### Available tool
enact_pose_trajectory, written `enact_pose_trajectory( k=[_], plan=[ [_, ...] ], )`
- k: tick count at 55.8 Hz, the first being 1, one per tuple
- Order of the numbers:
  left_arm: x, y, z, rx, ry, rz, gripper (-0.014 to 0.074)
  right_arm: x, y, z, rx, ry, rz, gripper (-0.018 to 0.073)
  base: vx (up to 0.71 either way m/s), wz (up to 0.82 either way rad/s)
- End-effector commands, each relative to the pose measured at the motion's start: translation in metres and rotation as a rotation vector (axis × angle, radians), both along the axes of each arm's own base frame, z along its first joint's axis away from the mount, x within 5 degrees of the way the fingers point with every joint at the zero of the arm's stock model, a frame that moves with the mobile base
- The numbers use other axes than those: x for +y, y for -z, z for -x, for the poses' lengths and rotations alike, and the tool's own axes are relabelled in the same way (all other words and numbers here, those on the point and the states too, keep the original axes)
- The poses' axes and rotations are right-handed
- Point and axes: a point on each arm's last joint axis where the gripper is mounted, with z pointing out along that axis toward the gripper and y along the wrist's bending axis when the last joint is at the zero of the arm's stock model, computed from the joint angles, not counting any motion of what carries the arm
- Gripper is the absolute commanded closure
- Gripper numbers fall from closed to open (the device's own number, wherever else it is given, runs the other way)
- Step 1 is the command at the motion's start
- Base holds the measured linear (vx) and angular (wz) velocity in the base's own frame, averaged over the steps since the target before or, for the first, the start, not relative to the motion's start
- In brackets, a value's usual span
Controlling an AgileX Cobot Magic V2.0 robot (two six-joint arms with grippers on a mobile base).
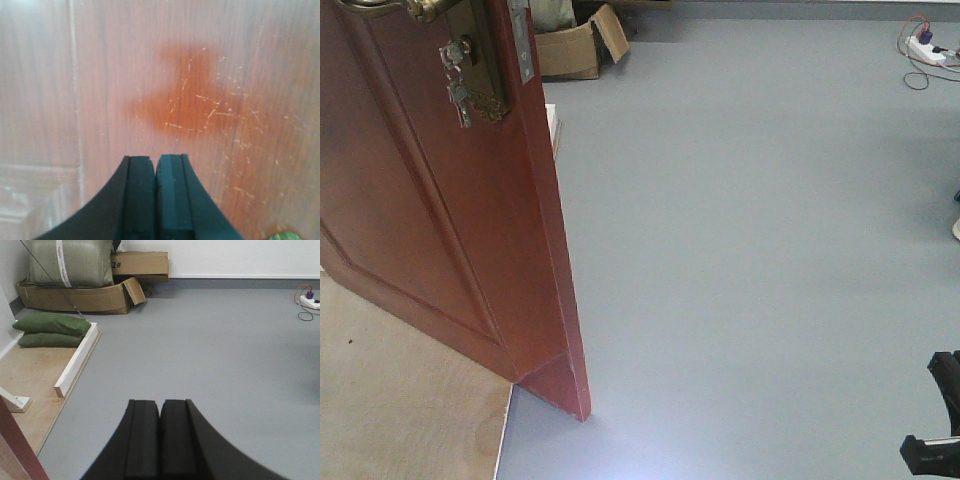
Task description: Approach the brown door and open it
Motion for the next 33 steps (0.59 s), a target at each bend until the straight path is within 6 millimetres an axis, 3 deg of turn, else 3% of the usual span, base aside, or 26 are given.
enact_pose_trajectory(
  k=[1,33],
  plan=[
    [-0.0043,-0.0180,0.0125,-0.055,0.035,0.063,0.0530,-0.0004,-0.0057,-0.0016,-0.080,0.002,0.005,0.0559,0.00,0.00],
    [-0.0043,-0.0180,0.0125,-0.055,0.035,0.063,0.0530,-0.0004,-0.0057,-0.0016,-0.080,0.002,0.005,0.0559,0.00,0.00]
  ],
)
